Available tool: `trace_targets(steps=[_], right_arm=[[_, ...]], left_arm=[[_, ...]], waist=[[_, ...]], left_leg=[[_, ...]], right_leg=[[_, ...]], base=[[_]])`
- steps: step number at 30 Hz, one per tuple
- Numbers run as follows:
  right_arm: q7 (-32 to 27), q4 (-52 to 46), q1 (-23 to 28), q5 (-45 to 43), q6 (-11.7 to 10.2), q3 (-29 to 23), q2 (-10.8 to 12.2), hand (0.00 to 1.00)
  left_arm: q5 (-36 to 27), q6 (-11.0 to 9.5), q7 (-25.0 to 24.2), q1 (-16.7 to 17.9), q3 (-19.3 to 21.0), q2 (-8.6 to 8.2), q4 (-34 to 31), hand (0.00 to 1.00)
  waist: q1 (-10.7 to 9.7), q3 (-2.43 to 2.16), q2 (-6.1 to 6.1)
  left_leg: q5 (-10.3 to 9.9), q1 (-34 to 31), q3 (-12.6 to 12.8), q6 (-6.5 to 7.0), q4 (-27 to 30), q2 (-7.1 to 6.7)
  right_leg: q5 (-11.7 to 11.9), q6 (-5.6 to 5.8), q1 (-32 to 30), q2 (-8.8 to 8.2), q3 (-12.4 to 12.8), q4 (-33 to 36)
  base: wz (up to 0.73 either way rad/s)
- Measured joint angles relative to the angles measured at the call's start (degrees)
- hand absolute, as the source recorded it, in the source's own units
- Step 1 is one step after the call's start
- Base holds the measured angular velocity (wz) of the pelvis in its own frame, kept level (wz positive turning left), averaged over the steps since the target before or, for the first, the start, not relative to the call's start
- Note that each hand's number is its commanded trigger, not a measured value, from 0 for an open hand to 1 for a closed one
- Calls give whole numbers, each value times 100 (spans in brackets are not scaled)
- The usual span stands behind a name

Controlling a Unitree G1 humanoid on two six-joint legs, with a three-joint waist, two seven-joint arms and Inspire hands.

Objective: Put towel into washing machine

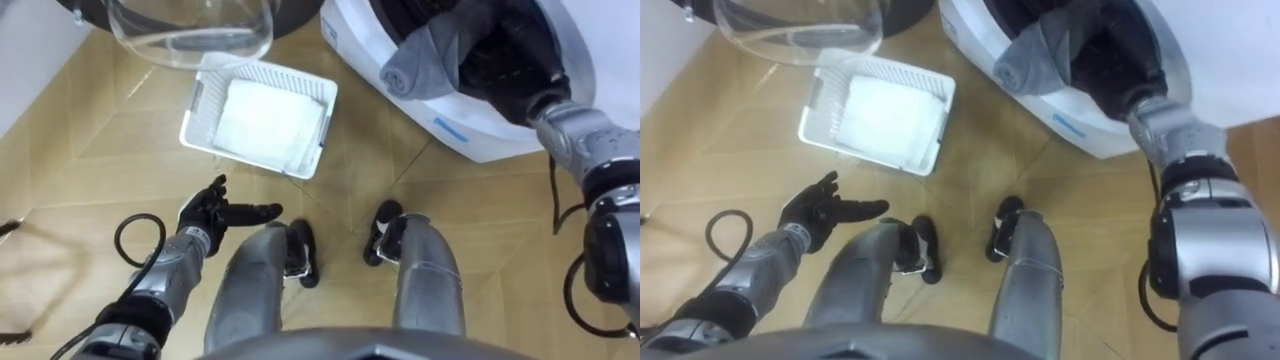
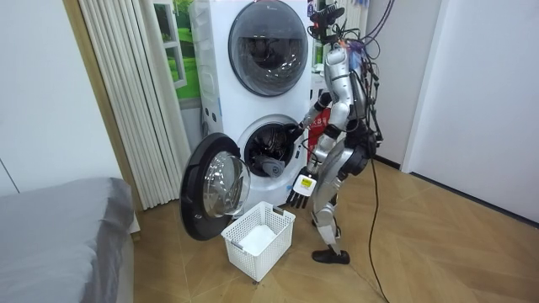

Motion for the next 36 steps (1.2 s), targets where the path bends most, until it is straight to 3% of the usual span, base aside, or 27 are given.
trace_targets(steps=[6, 11, 14, 15, 16, 19, 22, 27, 36], right_arm=[[481, 53, 659, -653, -293, 8, 119, 0], [673, 232, 1285, -2130, -847, 15, 280, 0], [594, 231, 1978, -3350, -1133, 142, 340, 0], [551, 208, 2276, -3785, -1196, 206, 371, 0], [506, 216, 2532, -4206, -1266, 241, 444, 0], [386, 378, 2923, -5168, -1332, 351, 632, 0], [289, 451, 3193, -5480, -1385, 470, 850, 0], [291, 430, 3478, -6128, -1516, 453, 966, 0], [289, 454, 3747, -6552, -1618, 447, 1140, 0]], left_arm=[[141, -107, -27, 66, 119, 79, 523, 0], [322, -254, 29, 219, 188, 96, 849, 0], [541, -394, 140, 399, 257, 91, 952, 0], [640, -468, 191, 486, 327, 103, 988, 0], [743, -532, 237, 615, 421, 126, 990, 0], [996, -625, 376, 839, 560, 114, 1090, 0], [1001, -658, 389, 972, 559, 112, 1212, 0], [1266, -691, 410, 1288, 652, 106, 1255, 0], [1273, -721, 523, 1540, 1401, 9, 1591, 0]], waist=[[96, 4, 64], [67, -45, 155], [43, -77, 161], [40, -99, 158], [42, -151, 138], [21, -191, 123], [-23, -233, 103], [-139, -258, 136], [-236, -253, 78]], left_leg=[[54, 656, -164, -88, -541, 37], [65, 1182, -235, -107, -971, 73], [84, 1677, -232, -140, -1288, 63], [98, 1877, -230, -163, -1439, 68], [111, 2059, -194, -186, -1578, 87], [150, 2514, -159, -254, -1880, 104], [198, 2891, -163, -326, -2148, 113], [218, 3455, -166, -363, -2406, 157], [279, 4019, -173, -455, -2817, 174]], right_leg=[[75, 94, 788, 232, -193, -637], [146, 174, 1405, 384, -333, -1129], [154, 188, 1866, 461, -348, -1406], [159, 197, 2051, 515, -342, -1532], [169, 212, 2218, 553, -352, -1668], [187, 242, 2651, 674, -332, -1974], [188, 244, 3000, 752, -339, -2164], [212, 283, 3616, 881, -337, -2495], [223, 302, 4128, 990, -328, -2734]], base=[[3], [1], [-5], [-9], [-12], [-15], [0], [1], [0]])
